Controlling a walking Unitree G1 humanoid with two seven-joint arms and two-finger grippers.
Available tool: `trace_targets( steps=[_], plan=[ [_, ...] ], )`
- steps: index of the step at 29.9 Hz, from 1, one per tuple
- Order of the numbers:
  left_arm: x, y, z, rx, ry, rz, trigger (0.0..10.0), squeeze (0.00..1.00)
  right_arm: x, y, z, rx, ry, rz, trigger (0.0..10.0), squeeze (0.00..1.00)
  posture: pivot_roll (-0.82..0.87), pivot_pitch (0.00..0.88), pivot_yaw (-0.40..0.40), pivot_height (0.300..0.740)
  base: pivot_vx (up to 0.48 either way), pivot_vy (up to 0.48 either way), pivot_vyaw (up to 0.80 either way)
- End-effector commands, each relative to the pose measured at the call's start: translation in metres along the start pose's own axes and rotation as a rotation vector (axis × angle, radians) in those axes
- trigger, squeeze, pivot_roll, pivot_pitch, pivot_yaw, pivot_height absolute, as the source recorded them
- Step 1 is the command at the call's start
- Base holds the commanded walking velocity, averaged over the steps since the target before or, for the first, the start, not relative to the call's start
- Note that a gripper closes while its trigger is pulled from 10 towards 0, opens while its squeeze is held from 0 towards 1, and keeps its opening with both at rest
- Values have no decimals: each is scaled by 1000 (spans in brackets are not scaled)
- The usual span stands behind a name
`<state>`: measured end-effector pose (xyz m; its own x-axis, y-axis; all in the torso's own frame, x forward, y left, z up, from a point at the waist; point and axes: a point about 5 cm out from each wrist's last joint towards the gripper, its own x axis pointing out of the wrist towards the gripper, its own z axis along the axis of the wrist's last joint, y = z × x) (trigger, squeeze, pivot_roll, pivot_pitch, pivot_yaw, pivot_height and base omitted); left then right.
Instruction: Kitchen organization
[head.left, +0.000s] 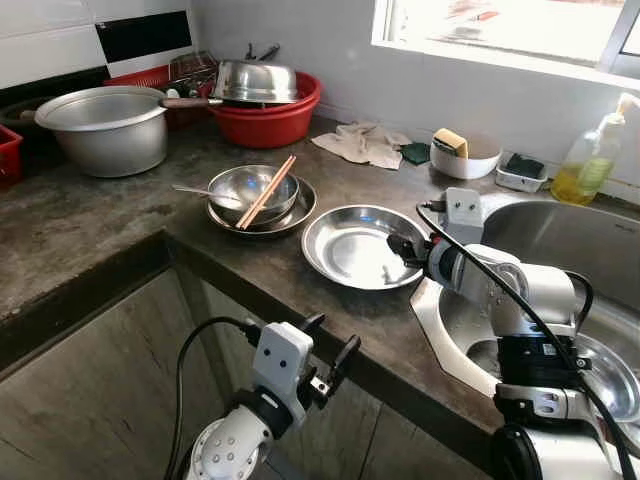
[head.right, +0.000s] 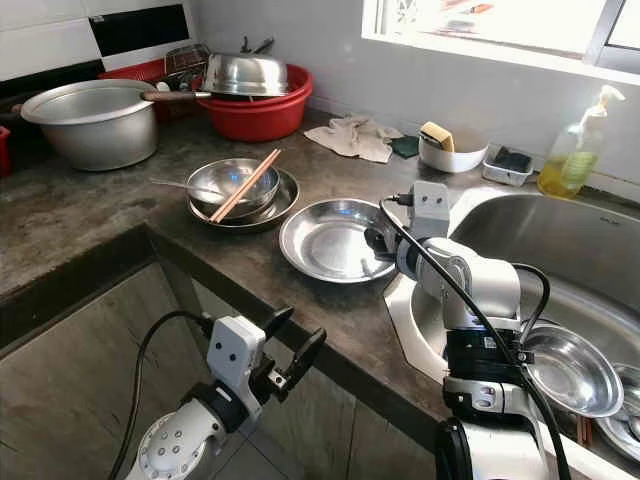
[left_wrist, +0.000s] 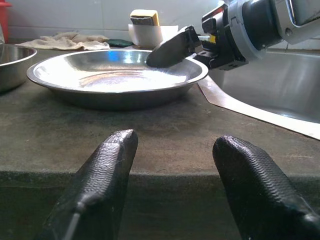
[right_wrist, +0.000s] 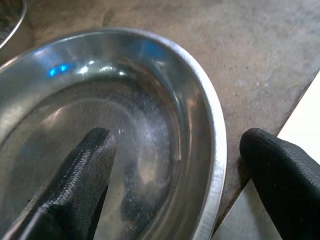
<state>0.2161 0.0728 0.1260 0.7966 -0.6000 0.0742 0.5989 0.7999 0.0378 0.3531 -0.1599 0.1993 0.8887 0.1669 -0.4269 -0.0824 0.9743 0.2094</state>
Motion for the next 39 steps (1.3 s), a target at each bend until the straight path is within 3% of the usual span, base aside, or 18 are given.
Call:
trace_targets(
  steps=[1, 12, 13, 14, 16, 17, 30, 39],
  plan=[
    [-1, -1, 4, 7, -25, -6, 10000, 0, -1, 1, 6, 24, 2, 16, 10000, 0, 72, 0, -62, 740, 0, 0, 0],
    [1, 0, 4, 12, -21, 1, 10000, 0, 4, -3, -3, -37, 122, 19, 10000, 0, 67, 10, -60, 740, 0, 0, 0],
    [1, 0, 4, 13, -21, 1, 10000, 0, 4, -3, -4, -47, 136, 14, 8118, 0, 67, 10, -60, 740, 0, 0, 0],
    [1, 0, 4, 14, -22, 4, 10000, 0, 5, -4, -6, -56, 157, 16, 3333, 0, 67, 13, -63, 740, 0, 0, 0],
    [1, -1, 4, 15, -23, 6, 10000, 0, 6, -4, -7, -54, 162, 17, 3333, 0, 67, 13, -64, 740, 0, 0, 0],
    [1, -1, 4, 16, -24, 10, 10000, 0, 7, -5, -8, -63, 172, 13, 0, 0, 68, 14, -68, 740, 0, 0, 0],
    [2, 0, 5, 21, -28, 18, 10000, 0, 9, -1, -6, -75, 181, 22, 0, 0, 66, 19, -67, 740, 0, 0, 0],
    [3, 1, 5, 23, -29, 28, 10000, 0, 11, -5, 2, -4, 145, -17, 0, 0, 66, 16, -70, 740, 0, 0, 0]
  ],
)
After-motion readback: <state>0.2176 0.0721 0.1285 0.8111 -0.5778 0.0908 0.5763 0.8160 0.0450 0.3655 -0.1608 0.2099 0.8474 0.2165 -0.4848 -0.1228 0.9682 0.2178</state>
